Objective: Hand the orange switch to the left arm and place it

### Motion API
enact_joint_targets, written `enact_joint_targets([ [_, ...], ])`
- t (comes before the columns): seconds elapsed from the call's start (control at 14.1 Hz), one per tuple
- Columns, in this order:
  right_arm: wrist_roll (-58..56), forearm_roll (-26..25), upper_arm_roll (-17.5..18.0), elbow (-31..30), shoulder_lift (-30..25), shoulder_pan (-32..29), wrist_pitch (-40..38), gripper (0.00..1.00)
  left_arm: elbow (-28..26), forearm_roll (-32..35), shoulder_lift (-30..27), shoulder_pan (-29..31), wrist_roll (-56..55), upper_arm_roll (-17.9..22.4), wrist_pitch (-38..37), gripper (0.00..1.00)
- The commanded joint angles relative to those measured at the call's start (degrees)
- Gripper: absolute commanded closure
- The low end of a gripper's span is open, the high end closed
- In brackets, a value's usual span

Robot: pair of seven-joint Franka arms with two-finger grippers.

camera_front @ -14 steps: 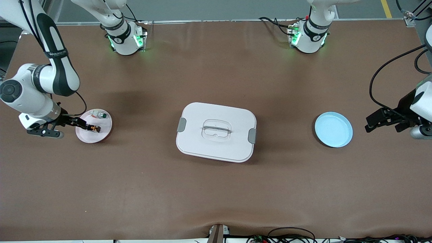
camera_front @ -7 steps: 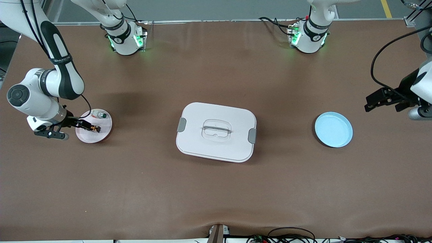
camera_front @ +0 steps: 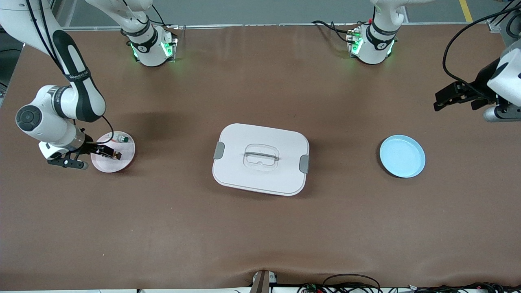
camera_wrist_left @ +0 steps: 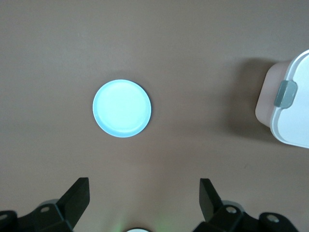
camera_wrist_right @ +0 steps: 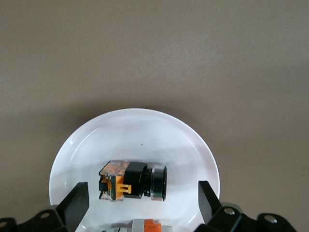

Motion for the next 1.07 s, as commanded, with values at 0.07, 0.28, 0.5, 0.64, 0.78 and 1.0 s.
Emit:
enact_joint_targets([
  [0.07, 0.7, 0.6, 0.3, -0.8, 1.0, -0.1, 1.7, 0.0, -0.1, 0.2, -0.5, 0.2, -0.5, -0.4, -1.0, 0.0],
  [0.28, 0.7, 0.6, 0.4, -0.8, 1.7, -0.1, 2.1, 0.0, 0.0, 0.2, -0.1, 0.4, -0.4, -0.3, 0.0, 0.0],
  [0.5, 0.7, 0.6, 0.4, -1.1, 2.3, -0.1, 3.1, 0.0, 0.0, 0.3, 0.4, 0.5, -0.4, -0.3, 2.3, 0.0],
  [0.64, 0.7, 0.6, 0.5, -1.2, 2.4, -0.1, 3.2, 0.0, 0.0, 0.4, 1.3, 0.4, -0.4, -0.3, 4.3, 0.0],
  [0.78, 0.7, 0.6, 0.5, -1.3, 2.7, -0.1, 3.7, 0.0, 0.1, 0.6, 2.5, 0.6, -0.3, -0.2, 6.7, 0.0],
  [1.0, 0.6, 0.6, 0.5, -1.9, 3.1, -0.1, 4.9, 0.0, 0.2, 0.8, 4.3, 0.6, -0.3, 0.2, 11.7, 0.0],
])
